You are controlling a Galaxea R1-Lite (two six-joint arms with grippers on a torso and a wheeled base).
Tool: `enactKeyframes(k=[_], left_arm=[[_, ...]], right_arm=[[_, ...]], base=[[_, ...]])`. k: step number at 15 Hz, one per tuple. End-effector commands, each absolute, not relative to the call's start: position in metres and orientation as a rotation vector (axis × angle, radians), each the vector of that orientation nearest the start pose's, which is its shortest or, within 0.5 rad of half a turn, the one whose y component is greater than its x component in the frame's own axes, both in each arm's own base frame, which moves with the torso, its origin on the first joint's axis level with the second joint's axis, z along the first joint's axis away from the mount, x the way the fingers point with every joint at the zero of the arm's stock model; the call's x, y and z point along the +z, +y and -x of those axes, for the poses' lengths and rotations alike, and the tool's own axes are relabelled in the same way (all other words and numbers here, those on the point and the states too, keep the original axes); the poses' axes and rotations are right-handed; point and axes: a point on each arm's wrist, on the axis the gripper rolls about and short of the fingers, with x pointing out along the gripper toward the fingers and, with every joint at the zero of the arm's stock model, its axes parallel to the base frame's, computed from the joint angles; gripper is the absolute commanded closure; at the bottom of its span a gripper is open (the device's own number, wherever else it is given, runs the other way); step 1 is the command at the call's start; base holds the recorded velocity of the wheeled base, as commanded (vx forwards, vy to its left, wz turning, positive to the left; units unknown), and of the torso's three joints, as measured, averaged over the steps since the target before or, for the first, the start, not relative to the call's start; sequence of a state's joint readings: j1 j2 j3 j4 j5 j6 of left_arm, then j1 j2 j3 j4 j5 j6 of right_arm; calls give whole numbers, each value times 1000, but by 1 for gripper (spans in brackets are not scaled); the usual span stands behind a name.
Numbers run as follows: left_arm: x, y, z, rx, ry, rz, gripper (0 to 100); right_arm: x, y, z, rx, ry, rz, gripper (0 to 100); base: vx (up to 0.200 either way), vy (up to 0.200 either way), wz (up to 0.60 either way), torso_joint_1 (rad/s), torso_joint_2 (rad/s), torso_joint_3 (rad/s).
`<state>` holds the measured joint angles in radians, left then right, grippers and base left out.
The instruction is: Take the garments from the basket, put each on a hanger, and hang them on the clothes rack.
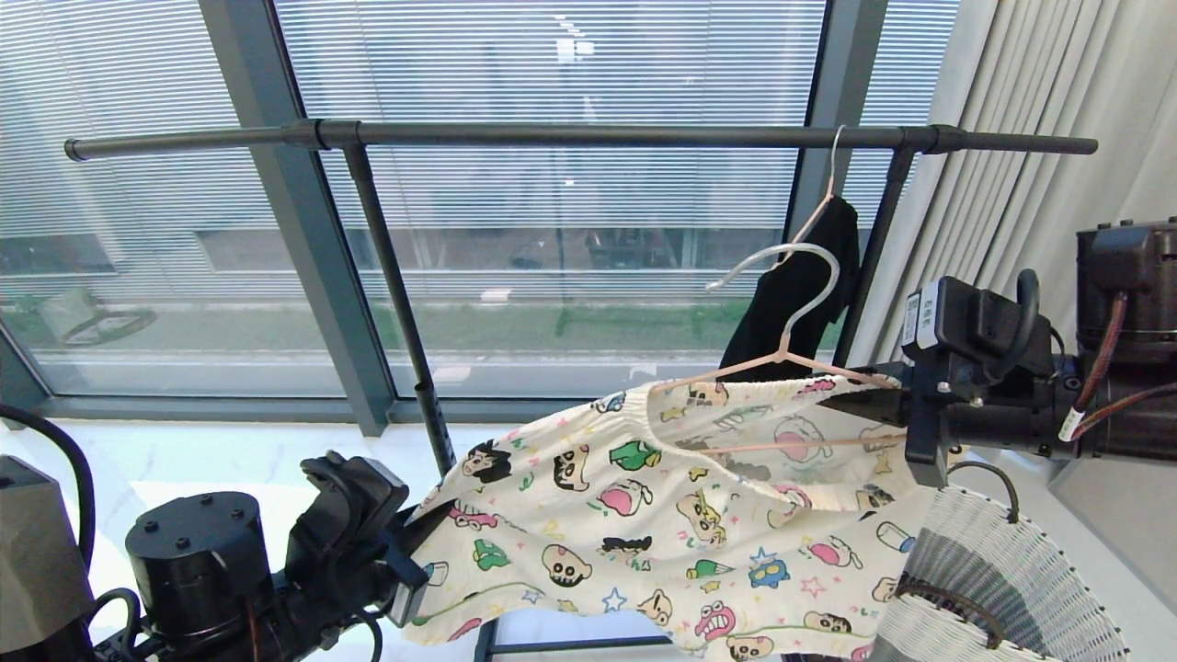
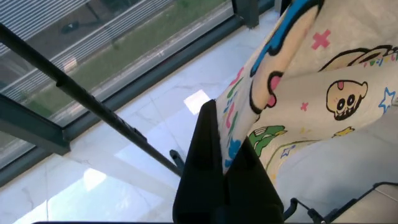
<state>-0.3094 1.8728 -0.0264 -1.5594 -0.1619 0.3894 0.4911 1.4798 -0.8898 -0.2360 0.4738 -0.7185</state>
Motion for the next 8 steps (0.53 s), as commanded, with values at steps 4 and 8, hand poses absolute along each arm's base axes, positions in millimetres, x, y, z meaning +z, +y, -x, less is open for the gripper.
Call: enactKeyframes(k=[4,8], left_arm=[[83,-62,-201,-454,136,-365,0],[103,-51,-200,-309,57,-353,0]], right_arm=[[228,129,-218,1002,68,611,100],[219,141,-209,869,291,470,100]], base=[[0,0,0,0,0,0],[0,0,0,0,0,0]])
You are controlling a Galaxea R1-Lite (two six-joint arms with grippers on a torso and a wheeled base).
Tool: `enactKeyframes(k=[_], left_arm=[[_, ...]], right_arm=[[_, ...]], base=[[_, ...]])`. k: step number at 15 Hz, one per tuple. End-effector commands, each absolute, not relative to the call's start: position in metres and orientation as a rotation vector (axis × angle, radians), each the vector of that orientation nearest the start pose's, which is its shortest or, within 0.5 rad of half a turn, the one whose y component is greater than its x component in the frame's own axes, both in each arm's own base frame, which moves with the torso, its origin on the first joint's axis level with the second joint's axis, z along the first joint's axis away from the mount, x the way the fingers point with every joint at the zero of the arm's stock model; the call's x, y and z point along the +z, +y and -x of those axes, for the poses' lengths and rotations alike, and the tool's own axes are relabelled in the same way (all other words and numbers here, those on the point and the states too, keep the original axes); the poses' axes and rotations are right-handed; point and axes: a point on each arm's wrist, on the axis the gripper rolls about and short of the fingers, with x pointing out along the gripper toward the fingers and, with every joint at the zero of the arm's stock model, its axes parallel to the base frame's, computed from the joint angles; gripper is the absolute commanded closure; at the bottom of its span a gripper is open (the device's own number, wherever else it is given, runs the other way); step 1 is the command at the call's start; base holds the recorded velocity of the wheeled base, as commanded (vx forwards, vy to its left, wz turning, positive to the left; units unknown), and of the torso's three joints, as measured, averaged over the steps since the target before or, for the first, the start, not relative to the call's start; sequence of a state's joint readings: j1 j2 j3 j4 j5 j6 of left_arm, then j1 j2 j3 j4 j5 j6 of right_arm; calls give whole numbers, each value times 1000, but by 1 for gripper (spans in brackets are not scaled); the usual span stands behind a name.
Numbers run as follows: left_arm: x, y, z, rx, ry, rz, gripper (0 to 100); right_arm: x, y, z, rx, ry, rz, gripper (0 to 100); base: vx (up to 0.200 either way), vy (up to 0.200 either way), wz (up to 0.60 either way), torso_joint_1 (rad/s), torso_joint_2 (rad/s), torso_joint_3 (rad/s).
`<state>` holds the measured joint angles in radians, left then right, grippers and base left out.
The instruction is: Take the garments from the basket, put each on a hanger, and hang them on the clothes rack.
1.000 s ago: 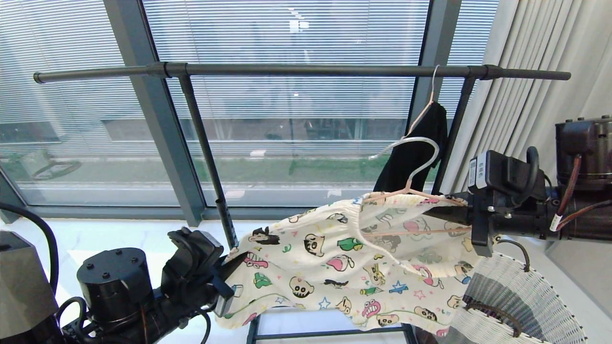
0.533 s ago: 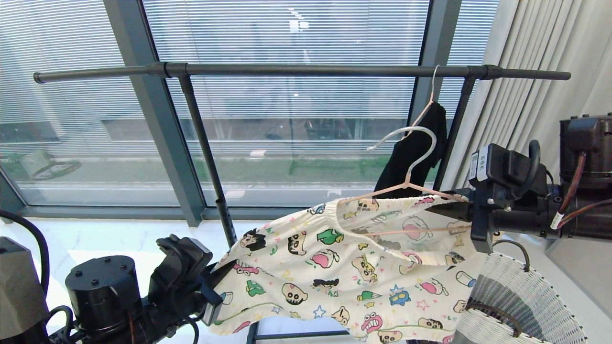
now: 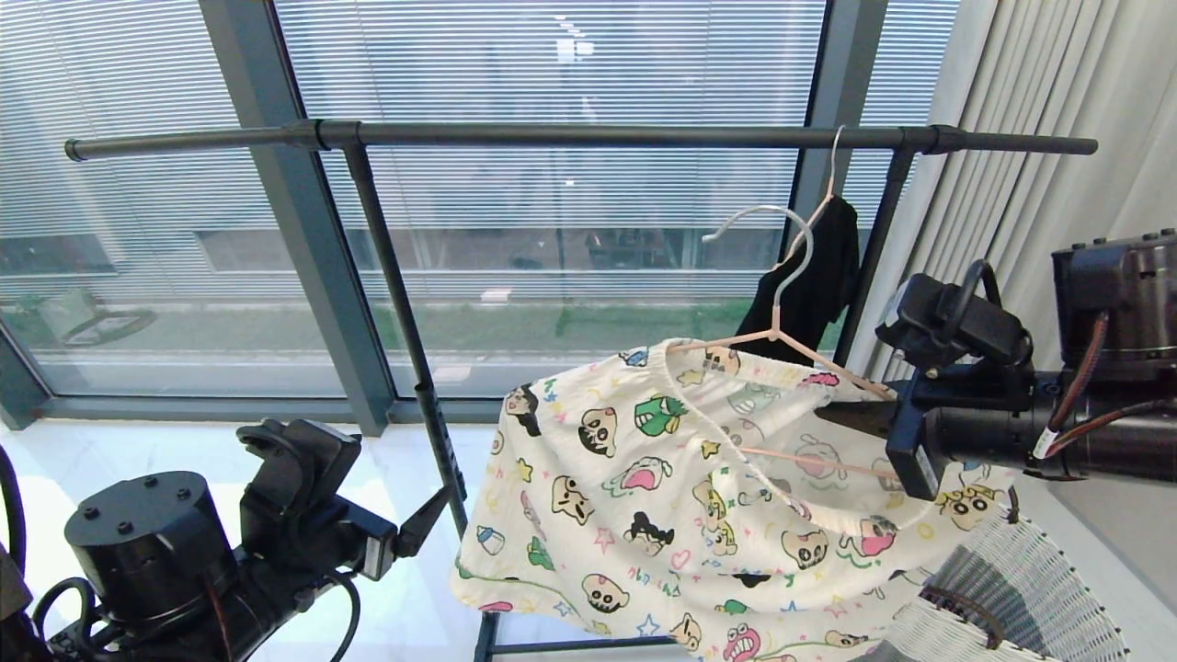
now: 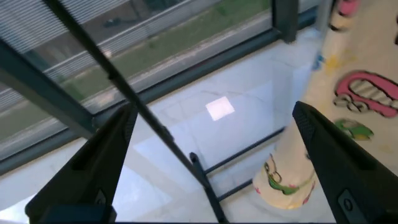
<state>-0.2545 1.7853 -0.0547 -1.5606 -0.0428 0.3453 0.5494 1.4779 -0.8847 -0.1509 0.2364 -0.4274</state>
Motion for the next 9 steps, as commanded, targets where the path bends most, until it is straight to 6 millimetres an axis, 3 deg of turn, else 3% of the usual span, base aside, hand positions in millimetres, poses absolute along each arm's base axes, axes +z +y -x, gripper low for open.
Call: enactKeyframes(k=[1,5,9], left_arm=[[108,-50,-194,-311,32,-351,0],[121,-44,-170,-309,21,-348,0],[162,-44,-167,-325,157,-248,0]], right_arm=[[215,143,-207,848,343,438,100],[205,161,-206,739,441,365,100],[204,190,-203,721,472,294,100]], base=[[0,0,0,0,0,0],[0,0,0,0,0,0],[0,0,0,0,0,0]])
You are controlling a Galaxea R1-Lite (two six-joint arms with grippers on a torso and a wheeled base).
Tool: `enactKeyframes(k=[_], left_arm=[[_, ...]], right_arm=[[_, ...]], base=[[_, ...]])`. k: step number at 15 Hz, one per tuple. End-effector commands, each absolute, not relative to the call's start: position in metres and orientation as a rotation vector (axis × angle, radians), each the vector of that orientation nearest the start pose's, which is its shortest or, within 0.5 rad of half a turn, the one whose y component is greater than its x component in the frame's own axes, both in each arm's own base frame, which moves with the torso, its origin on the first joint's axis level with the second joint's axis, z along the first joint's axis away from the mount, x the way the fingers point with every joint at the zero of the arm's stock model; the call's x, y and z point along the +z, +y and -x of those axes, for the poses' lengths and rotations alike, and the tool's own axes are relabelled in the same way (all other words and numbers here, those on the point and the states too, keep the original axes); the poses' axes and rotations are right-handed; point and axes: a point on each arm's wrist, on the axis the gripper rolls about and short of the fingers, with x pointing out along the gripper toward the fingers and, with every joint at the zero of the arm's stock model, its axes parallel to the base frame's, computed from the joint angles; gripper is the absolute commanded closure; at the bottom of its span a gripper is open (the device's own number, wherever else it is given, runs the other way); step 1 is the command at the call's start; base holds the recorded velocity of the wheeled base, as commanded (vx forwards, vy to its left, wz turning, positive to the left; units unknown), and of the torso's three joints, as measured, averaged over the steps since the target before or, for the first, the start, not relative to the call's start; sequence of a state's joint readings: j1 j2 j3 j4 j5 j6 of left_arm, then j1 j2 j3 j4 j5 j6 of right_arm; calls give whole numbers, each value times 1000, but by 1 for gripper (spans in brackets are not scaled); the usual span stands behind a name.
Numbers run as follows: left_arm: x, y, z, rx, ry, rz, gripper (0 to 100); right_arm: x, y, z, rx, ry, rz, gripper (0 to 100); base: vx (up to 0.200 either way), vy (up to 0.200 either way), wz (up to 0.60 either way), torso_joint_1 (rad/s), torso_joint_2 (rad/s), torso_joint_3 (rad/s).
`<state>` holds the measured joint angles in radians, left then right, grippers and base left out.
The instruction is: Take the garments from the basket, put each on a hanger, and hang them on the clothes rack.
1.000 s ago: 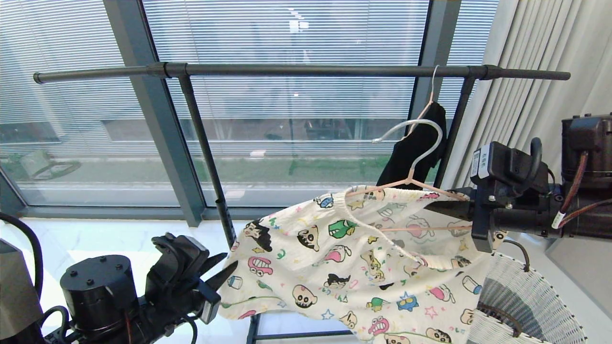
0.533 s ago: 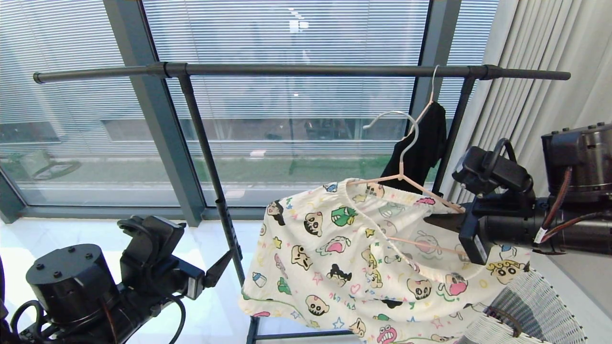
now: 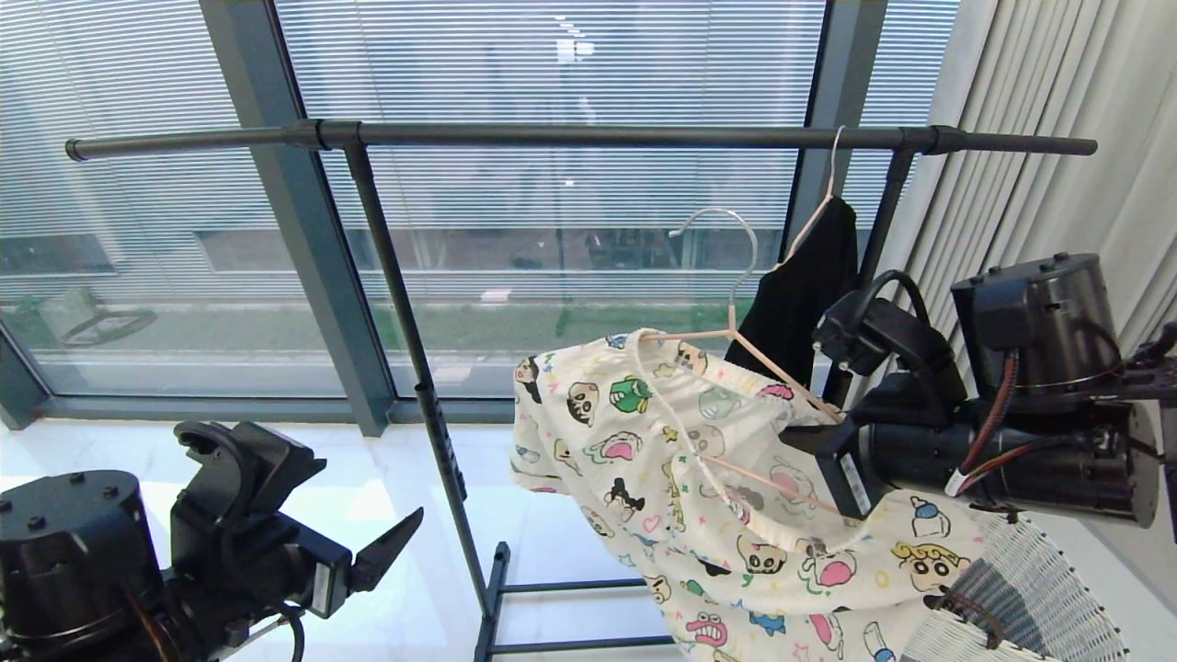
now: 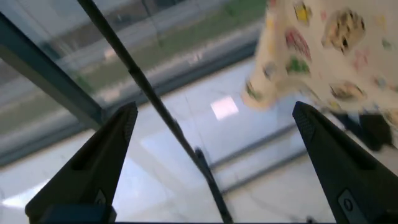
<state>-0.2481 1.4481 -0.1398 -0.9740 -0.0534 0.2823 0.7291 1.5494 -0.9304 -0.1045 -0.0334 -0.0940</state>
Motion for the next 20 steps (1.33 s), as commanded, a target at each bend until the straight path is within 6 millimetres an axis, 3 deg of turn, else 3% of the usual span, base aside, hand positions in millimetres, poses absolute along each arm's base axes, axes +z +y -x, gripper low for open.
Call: enactKeyframes(k=[1,8,12,20], left_arm=[[170,-44,-166,-326,191,-229,0],[165,-40,-163,-208,258,-249,0],[164,-40,-163,-208,261,-249,0],[163,-41,-161,-220,262,-259,0]], right_arm=[[204,194,-203,723,476,287,100],[208,223,-231,564,477,162,100],[223,234,-243,527,441,67,100],[243,241,-251,531,376,31,100]], base=[[0,0,0,0,0,0],[0,0,0,0,0,0],[0,0,0,0,0,0],[200,0,0,-1,2,2]])
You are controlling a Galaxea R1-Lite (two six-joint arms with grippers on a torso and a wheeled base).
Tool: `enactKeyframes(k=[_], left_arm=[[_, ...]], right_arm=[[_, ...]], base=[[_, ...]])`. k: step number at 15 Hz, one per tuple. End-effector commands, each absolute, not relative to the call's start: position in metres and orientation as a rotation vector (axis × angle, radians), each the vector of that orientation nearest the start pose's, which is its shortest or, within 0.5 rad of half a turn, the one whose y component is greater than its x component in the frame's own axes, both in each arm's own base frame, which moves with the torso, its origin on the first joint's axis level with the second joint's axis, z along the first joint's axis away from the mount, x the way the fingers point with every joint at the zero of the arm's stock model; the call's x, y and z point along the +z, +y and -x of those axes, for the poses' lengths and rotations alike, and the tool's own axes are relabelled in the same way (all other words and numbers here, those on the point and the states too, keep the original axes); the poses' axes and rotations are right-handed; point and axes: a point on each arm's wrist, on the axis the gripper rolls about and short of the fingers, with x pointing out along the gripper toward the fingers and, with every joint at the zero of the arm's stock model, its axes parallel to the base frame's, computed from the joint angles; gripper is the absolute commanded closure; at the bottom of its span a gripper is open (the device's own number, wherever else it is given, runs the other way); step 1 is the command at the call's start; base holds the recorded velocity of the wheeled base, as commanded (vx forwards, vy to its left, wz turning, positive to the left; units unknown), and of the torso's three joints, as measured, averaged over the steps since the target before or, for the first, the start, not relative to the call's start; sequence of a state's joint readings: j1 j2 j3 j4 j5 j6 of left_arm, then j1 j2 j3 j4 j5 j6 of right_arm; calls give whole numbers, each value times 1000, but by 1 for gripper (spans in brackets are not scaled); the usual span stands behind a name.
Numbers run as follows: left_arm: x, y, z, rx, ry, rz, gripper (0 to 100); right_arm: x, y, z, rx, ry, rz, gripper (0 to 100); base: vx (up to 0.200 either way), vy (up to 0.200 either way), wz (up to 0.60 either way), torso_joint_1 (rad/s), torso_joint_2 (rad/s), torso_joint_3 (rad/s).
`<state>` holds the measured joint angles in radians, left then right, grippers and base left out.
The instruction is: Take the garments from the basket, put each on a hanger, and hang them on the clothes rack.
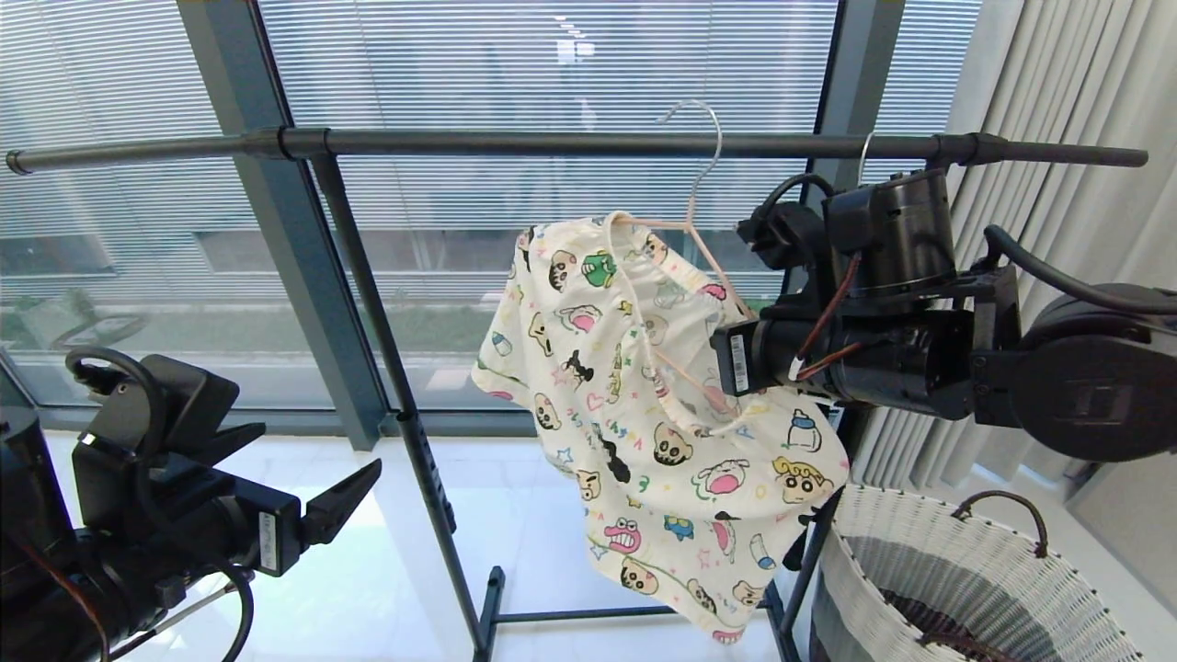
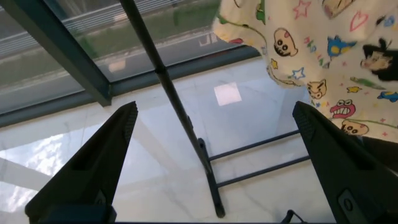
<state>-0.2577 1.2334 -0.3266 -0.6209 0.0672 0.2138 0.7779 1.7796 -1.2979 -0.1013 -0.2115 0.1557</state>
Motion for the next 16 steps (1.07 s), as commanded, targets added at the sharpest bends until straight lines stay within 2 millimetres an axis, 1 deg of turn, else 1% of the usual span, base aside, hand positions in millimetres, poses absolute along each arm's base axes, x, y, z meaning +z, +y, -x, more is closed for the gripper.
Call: enactKeyframes(k=[1,4,6,8,10,11,16], left_arm=[[163,-42,-161,-225,262,-260,0],[163,-46,-160,-252,258,-264,0],[163,-49,-159,-272,257,-267,0],[163,-51,-158,-281,256,-270,0],[162,-51,-158,-283,258,-271,0],[162,-52,-158,-284,257,-271,0],[157,-56,-151,-326,262,-298,0]], right_arm=[[245,241,-251,532,369,27,100],[253,241,-252,524,348,23,100],[258,239,-254,471,358,38,100],[264,236,-262,451,357,38,100],[266,233,-270,422,386,64,100],[266,233,-278,397,402,77,100],[261,250,-314,357,437,113,100]], base=[[200,0,0,7,-2,2],[0,0,0,0,0,0],[0,0,0,0,0,0],[0,0,0,0,0,0],[0,0,0,0,0,0],[0,0,0,0,0,0],[0,0,0,0,0,0]])
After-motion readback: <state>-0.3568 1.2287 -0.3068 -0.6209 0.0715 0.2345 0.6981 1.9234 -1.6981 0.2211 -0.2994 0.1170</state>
